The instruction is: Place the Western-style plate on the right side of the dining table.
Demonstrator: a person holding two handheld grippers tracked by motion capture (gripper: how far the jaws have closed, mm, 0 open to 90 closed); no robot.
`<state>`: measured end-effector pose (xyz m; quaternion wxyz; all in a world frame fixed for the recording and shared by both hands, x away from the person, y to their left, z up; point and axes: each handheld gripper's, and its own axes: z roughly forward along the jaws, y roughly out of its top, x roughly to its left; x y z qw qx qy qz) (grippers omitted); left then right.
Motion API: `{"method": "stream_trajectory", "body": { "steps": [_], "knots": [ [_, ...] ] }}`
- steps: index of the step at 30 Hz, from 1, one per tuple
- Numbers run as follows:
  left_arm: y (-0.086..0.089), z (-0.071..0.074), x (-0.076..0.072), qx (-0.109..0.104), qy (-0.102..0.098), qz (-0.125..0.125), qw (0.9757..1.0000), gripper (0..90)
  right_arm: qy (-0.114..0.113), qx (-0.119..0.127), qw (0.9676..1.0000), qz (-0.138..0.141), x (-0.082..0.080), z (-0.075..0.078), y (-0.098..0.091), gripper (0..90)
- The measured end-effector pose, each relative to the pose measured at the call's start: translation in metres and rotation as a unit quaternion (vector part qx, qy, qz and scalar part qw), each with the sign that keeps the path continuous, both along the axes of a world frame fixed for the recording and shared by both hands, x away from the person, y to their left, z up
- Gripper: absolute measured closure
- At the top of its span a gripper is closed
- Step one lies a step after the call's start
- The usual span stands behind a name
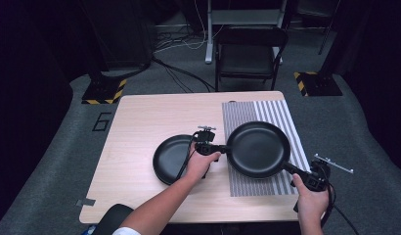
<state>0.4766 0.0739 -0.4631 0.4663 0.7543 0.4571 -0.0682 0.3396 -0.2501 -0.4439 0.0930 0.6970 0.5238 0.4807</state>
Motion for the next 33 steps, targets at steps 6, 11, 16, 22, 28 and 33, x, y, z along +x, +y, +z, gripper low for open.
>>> {"method": "stream_trajectory", "body": {
  "steps": [6,11,16,22,28,33],
  "knots": [
    [-0.007,-0.003,0.004,-0.001,-0.002,0.01,0.9999,72.6,-0.001,0.005,1.0,-0.009,0.004,-0.002,-0.005,76.5],
    [-0.012,-0.006,0.009,-0.006,0.003,0.012,0.9999,72.6,-0.001,0.007,0.9998,-0.02,0.009,-0.002,-0.009,77.0],
    [-0.014,-0.009,0.016,-0.002,0.008,0.013,0.9999,73.3,0.004,0.009,0.9997,-0.022,0.015,-0.007,-0.012,77.4],
    [-0.017,-0.01,0.02,0.003,0.013,0.021,0.9997,74.3,0.015,0.012,0.9995,-0.024,0.023,-0.016,-0.013,77.7],
    [-0.021,-0.016,0.023,0.009,0.021,0.028,0.9993,74.8,0.027,0.011,0.9992,-0.027,0.027,-0.024,-0.015,78.2],
    [-0.025,-0.021,0.026,0.014,0.029,0.027,0.9991,75.0,0.037,0.016,0.9987,-0.032,0.029,-0.031,-0.018,78.3]
  ]
}}
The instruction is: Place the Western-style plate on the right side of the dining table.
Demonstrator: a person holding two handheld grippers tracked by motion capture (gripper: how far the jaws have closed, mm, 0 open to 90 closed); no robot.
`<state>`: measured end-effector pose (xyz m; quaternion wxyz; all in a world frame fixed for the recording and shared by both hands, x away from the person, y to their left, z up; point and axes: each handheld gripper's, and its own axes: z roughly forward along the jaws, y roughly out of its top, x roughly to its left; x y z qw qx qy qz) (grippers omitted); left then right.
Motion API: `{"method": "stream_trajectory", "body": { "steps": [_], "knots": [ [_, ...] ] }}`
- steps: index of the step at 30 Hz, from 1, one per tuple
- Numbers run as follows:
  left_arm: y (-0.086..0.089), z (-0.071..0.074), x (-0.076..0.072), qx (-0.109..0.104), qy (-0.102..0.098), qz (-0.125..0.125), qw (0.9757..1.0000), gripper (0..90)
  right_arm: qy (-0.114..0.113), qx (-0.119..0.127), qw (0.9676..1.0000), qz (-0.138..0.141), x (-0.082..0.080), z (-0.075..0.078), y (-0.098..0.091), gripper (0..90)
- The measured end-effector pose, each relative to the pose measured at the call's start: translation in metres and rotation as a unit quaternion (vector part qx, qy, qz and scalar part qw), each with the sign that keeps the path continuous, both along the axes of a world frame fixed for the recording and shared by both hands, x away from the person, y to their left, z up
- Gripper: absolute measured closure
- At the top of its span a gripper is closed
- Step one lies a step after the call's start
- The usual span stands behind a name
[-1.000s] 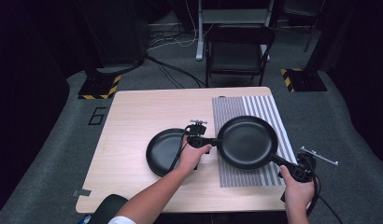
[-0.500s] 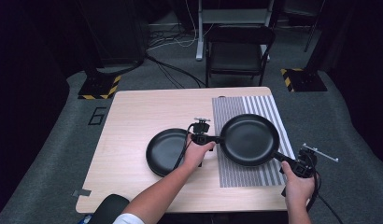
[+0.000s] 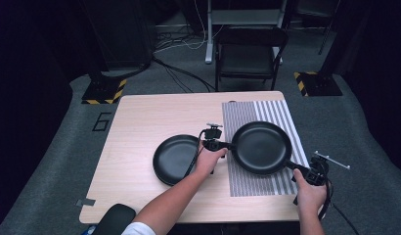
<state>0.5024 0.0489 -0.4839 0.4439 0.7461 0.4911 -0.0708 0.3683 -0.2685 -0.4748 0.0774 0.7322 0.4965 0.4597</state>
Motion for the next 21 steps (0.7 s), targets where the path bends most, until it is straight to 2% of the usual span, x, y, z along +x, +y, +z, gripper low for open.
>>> {"method": "stream_trajectory", "body": {
  "steps": [1,9,21],
  "knots": [
    [0.0,-0.001,0.001,0.002,-0.004,-0.002,1.0,75.0,0.001,0.001,1.0,0.0,0.0,-0.001,-0.001,78.3],
    [-0.005,-0.005,0.006,0.0,0.007,0.018,0.9998,75.4,0.006,0.001,1.0,-0.006,0.008,-0.003,-0.003,78.5],
    [-0.009,-0.013,0.017,0.004,0.021,0.028,0.9994,76.1,0.016,0.0,0.9999,0.0,0.021,-0.012,-0.006,78.5]
  ]
}}
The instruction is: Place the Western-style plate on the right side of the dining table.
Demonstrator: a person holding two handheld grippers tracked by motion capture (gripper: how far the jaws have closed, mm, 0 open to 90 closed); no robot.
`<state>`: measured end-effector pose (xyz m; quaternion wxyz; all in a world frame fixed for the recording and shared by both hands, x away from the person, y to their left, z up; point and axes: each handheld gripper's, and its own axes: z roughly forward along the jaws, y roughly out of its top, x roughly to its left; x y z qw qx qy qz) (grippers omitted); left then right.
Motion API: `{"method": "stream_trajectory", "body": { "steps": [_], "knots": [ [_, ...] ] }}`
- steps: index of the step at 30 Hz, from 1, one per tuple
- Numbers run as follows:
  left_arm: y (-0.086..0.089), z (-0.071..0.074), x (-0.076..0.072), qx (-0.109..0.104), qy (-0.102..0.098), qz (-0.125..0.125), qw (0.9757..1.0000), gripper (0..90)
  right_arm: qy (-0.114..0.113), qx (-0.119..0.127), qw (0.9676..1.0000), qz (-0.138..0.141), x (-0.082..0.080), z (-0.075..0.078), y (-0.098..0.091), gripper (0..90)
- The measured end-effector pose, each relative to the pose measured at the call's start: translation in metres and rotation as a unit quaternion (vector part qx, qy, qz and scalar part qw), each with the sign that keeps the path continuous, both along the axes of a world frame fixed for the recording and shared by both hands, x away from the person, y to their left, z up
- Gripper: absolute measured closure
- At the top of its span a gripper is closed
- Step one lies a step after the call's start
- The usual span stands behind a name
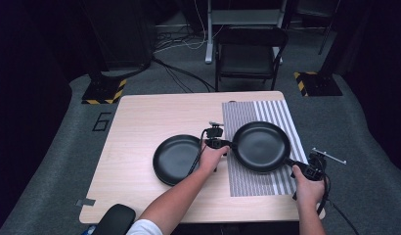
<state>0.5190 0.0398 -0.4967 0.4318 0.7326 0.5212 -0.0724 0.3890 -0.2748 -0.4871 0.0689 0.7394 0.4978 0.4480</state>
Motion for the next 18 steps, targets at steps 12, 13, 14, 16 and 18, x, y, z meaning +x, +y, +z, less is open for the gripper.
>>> {"method": "stream_trajectory", "body": {
  "steps": [12,13,14,16,18],
  "knots": [
    [-0.013,-0.004,0.009,0.019,0.006,-0.007,0.9998,76.0,0.01,0.007,0.9999,-0.011,0.009,-0.009,-0.01,78.5],
    [-0.014,-0.005,0.01,0.016,0.008,-0.002,0.9998,76.1,0.01,0.0,0.9999,-0.008,0.01,-0.011,-0.012,78.4],
    [-0.015,-0.005,0.011,0.015,0.007,0.0,0.9999,76.1,0.013,0.002,0.9999,-0.009,0.011,-0.011,-0.012,78.4],
    [-0.016,-0.006,0.012,0.017,0.011,0.004,0.9998,76.0,0.012,0.005,0.9999,-0.008,0.014,-0.012,-0.012,78.5],
    [-0.015,-0.007,0.014,0.02,0.015,0.003,0.9997,76.0,0.013,0.003,0.9999,-0.01,0.015,-0.013,-0.012,78.4]
  ]
}}
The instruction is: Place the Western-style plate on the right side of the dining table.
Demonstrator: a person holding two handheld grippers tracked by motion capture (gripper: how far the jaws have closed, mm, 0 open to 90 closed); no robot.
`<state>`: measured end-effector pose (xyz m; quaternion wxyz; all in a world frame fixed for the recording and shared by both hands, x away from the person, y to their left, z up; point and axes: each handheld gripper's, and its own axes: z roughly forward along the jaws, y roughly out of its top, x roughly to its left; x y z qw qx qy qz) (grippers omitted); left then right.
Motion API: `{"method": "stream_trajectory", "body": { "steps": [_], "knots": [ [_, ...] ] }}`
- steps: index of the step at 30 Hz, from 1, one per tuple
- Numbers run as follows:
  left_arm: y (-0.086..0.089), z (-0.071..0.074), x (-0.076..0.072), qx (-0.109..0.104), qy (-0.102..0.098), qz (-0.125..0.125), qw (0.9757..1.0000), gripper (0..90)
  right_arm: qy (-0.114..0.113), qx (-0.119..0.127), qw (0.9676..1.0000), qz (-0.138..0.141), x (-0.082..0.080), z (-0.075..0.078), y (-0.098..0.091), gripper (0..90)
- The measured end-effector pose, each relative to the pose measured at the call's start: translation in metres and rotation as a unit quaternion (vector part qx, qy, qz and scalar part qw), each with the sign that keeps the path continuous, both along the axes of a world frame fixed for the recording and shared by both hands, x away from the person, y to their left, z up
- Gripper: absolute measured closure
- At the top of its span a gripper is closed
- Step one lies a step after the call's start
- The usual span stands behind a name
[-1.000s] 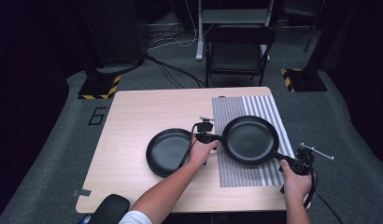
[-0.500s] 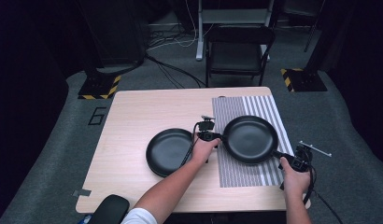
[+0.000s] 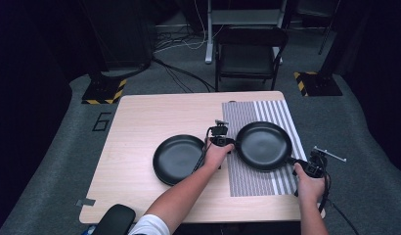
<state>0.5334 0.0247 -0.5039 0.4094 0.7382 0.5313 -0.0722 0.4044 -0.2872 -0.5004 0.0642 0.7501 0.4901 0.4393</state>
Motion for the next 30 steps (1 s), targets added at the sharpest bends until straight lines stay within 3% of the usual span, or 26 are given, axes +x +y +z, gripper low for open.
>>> {"method": "stream_trajectory", "body": {
  "steps": [12,13,20,23,26,30],
  "knots": [
    [-0.002,-0.001,0.005,0.017,0.008,0.0,0.9998,75.8,0.006,0.005,1.0,0.0,0.005,-0.01,0.0,77.7],
    [-0.002,-0.001,0.005,0.022,0.006,-0.004,0.9997,75.6,0.006,0.015,0.9999,-0.006,0.005,-0.011,-0.001,77.5],
    [-0.004,-0.001,0.005,0.024,0.006,0.001,0.9997,75.1,0.005,0.012,0.9999,-0.006,0.006,-0.013,-0.001,77.0],
    [-0.004,-0.001,0.005,0.024,0.006,0.002,0.9997,75.0,0.007,-0.002,1.0,-0.006,0.006,-0.012,0.001,76.5],
    [-0.004,-0.002,0.005,0.023,0.003,0.0,0.9997,75.0,0.006,0.008,0.9999,-0.006,0.006,-0.012,-0.001,76.7],
    [-0.004,-0.001,0.005,0.025,0.004,0.002,0.9997,74.8,0.006,0.003,1.0,-0.006,0.006,-0.012,0.0,76.3]
  ]
}}
